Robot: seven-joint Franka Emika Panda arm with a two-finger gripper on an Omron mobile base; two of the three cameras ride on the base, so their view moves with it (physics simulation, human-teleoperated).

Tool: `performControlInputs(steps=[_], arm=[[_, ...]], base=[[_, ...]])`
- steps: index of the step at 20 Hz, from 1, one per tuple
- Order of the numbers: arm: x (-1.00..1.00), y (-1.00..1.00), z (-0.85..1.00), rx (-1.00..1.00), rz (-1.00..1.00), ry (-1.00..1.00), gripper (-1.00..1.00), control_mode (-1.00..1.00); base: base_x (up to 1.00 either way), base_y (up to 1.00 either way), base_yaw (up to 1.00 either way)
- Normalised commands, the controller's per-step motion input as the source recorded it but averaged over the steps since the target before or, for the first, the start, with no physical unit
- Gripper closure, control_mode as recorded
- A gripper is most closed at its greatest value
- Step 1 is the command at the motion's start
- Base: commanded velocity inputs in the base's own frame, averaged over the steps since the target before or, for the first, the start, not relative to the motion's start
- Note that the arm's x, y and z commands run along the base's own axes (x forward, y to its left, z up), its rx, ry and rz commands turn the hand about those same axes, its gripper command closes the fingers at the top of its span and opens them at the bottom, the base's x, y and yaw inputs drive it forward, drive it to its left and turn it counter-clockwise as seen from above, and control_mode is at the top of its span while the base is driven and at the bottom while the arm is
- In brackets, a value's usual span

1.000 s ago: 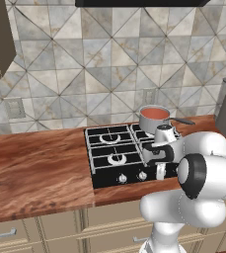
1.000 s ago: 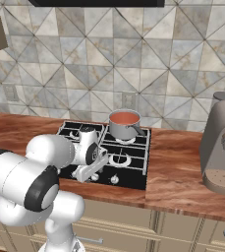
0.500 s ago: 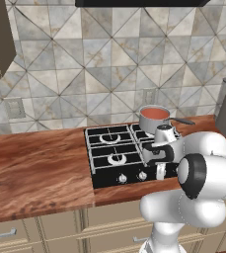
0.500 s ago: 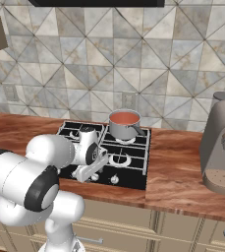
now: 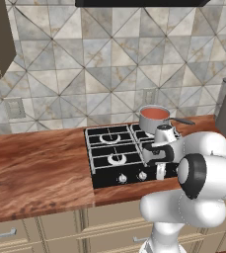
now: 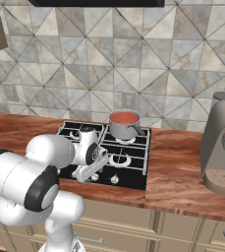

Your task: Wait until the marinara sauce is simmered to a deep red color and then turn off the stove.

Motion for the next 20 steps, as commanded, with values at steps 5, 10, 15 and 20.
performControlInputs(steps=[5,10,15,20], arm=[[0.00,0.00,0.00,0.00,0.00,0.00,-1.00,-1.00],[0.00,0.00,0.00,0.00,0.00,0.00,-1.00,-1.00],[0.00,0.00,0.00,0.00,0.00,0.00,-1.00,-1.00],[0.00,0.00,0.00,0.00,0.00,0.00,-1.00,-1.00]], base=[[0.00,0.00,0.00],[0.00,0.00,0.00],[0.00,0.00,0.00],[0.00,0.00,0.00]])
